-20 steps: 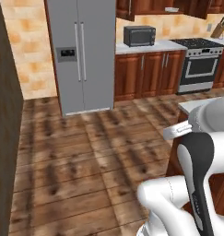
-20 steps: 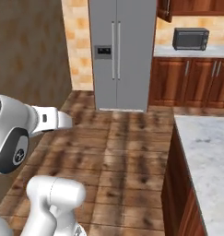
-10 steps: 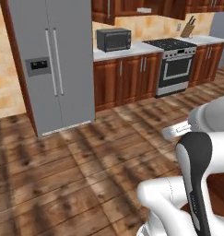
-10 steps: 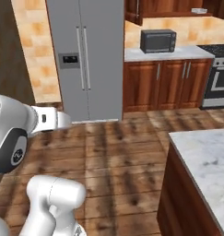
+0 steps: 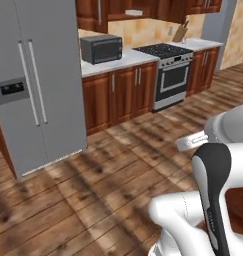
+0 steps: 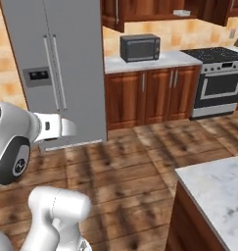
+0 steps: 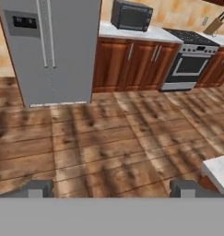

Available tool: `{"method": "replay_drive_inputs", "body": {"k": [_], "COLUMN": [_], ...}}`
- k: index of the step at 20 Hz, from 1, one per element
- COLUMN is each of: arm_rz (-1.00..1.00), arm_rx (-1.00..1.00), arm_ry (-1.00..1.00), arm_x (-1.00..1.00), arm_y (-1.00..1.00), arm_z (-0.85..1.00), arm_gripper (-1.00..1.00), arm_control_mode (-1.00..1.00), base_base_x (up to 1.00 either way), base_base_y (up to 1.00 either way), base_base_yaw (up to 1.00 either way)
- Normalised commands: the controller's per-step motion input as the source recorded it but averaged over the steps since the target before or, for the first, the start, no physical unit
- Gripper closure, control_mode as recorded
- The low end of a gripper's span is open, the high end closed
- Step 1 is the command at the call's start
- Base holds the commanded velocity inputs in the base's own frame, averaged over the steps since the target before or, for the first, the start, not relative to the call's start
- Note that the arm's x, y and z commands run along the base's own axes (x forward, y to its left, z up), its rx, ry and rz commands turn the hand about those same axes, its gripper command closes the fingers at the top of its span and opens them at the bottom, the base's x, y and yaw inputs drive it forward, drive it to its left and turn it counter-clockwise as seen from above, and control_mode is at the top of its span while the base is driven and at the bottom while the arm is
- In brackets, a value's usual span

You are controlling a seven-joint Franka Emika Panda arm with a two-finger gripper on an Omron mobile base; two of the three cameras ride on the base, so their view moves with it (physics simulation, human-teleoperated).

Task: Retrieve the tupperware and aluminum foil from the cabinet and place them on the dining counter near the plate with lemon wedge and fish to prepare for storing leftovers.

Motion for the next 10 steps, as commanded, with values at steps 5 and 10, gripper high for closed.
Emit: {"method": "replay_drive_inputs", "body": {"k": [5, 10], "arm_rz": [0.0, 0.0], "arm_rx": [0.0, 0.0], "arm_ry": [0.0, 0.0], "arm_x": [0.0, 0.0], "arm_y": [0.0, 0.0], "arm_z": [0.0, 0.0], "arm_gripper": [-1.0, -1.0], "arm_control_mode": [1.0, 1.0], "base_base_x": [1.0, 1.0], "base_base_y": [0.07, 0.0], "base_base_yaw": [-0.24, -0.08]}}
